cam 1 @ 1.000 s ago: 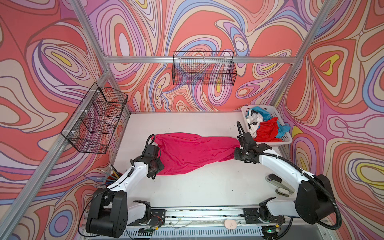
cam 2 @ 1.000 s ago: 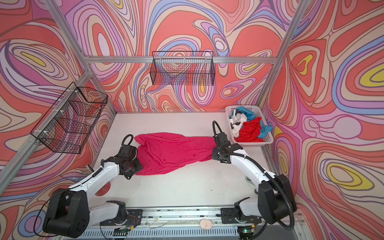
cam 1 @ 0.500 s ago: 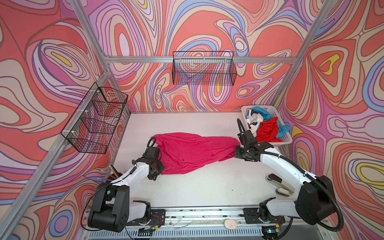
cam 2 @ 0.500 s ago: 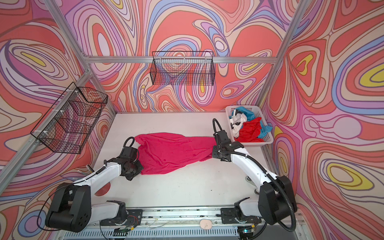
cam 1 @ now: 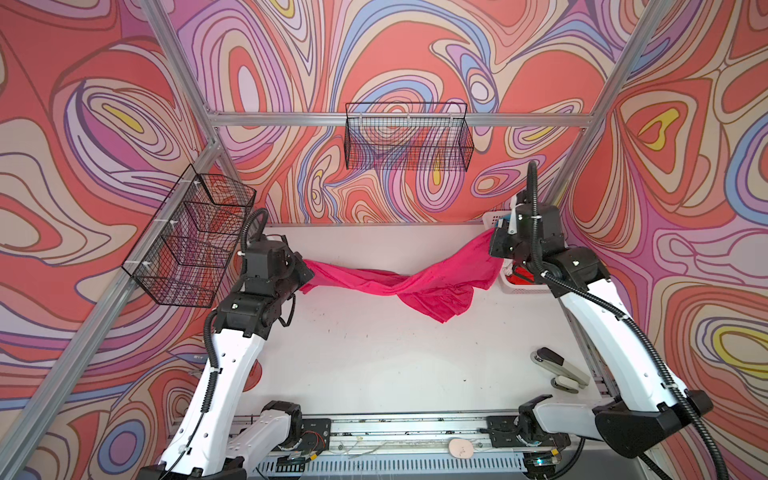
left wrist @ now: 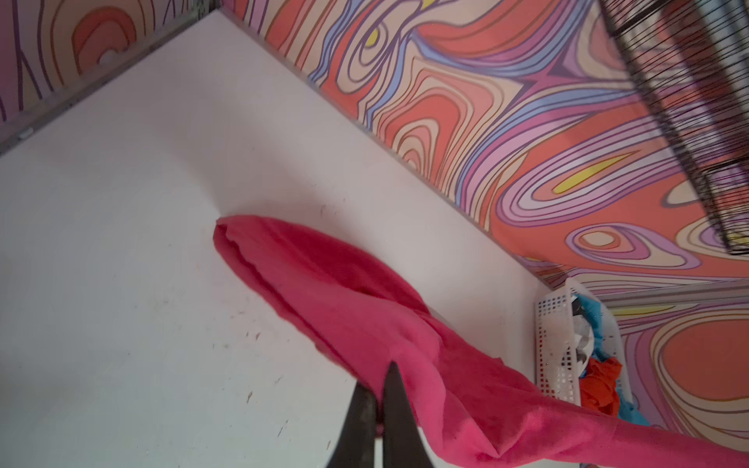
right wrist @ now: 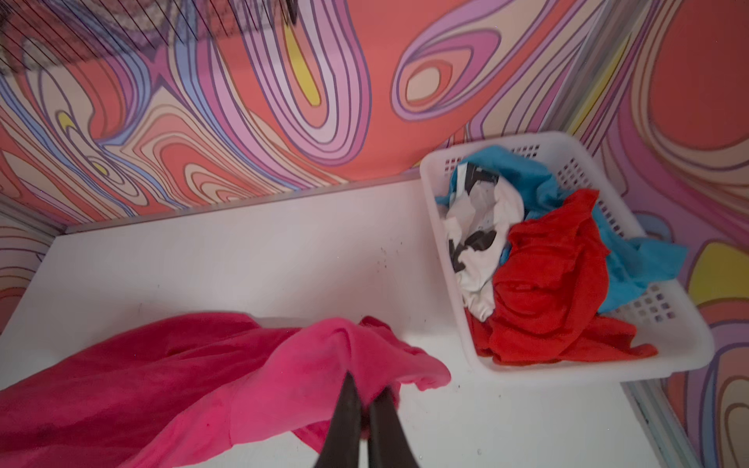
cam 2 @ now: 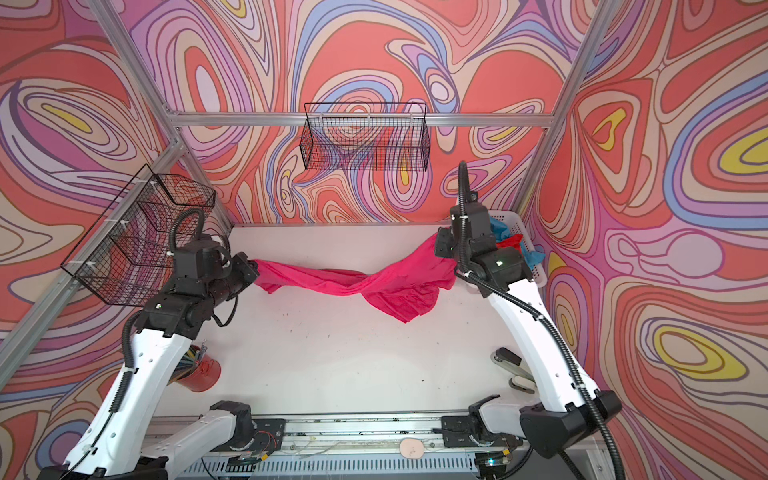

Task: Fold and stack the t-shirts
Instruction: 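Lift the pink t-shirt up with both grippers, stretching it between them, then lay the stretched shirt down flat on the table with both grippers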

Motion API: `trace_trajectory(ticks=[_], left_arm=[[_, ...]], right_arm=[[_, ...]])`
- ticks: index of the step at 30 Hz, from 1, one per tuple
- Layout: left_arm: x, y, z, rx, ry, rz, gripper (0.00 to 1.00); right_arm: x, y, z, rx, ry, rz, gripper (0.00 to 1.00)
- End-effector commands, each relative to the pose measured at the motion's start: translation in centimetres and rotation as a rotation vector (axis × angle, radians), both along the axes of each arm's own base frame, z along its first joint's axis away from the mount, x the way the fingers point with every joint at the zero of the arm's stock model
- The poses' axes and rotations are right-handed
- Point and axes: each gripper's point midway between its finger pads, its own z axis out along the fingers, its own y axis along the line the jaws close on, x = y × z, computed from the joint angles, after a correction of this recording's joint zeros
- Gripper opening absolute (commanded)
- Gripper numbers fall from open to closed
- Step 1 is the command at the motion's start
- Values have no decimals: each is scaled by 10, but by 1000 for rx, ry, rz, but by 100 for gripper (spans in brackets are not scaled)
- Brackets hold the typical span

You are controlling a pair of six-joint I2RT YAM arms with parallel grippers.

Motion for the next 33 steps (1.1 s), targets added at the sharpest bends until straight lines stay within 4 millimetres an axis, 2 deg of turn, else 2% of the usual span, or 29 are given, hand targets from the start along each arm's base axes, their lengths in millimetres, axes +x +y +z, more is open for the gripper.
trace_trajectory(ticks=[1, 4, 9, 12, 17, 19, 21, 23, 27, 30, 33], left_arm=[[-14, 2, 19, 15, -17, -10, 0], [-21, 1, 52, 7, -106, -23, 0], [-40, 0, 110, 14, -264, -56, 0], [-54, -1, 142, 11, -352, -79, 0], [-76, -2, 178, -20, -431, -93, 0], [-81, -3, 193, -43, -461, -98, 0], [-79, -5, 208, -53, -484, -106, 0], [-67, -7, 211, -41, -477, -107, 0], [-16, -14, 185, -29, -402, -108, 0], [28, -20, 153, -34, -355, -112, 0], [69, -22, 115, -36, -320, -109, 0]], right_arm=[[-23, -18, 41, -62, -79, -22, 0], [-43, -25, 85, -42, -190, -12, 0], [-77, -32, 144, -21, -344, 21, 0], [-95, -33, 170, -9, -414, 53, 0], [-120, -40, 210, 17, -525, 55, 0], [-123, -42, 223, 18, -549, 52, 0], [-116, -42, 229, 3, -546, 40, 0], [-100, -43, 225, -32, -524, 9, 0], [-51, -33, 197, -84, -453, -21, 0], [-6, -25, 160, -118, -373, -31, 0], [41, -46, 110, -78, -301, -67, 0]])
